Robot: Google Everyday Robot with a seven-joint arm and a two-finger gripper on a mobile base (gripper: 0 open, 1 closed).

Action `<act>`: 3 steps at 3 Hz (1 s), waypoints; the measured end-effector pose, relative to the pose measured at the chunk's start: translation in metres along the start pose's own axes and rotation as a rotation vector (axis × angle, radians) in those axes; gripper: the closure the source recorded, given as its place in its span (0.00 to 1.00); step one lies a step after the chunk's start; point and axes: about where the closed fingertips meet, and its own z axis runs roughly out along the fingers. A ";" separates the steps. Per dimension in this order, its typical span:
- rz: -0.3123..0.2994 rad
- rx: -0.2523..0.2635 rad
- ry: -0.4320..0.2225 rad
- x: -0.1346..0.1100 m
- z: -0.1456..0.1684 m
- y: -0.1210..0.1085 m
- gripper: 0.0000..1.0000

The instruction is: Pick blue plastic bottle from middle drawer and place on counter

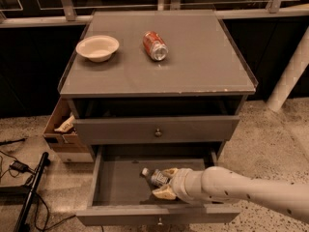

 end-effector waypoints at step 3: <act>0.024 0.036 0.031 0.025 0.044 -0.032 0.43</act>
Offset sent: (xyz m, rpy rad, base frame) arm 0.0385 -0.0036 -0.0472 -0.0205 0.0226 -0.0525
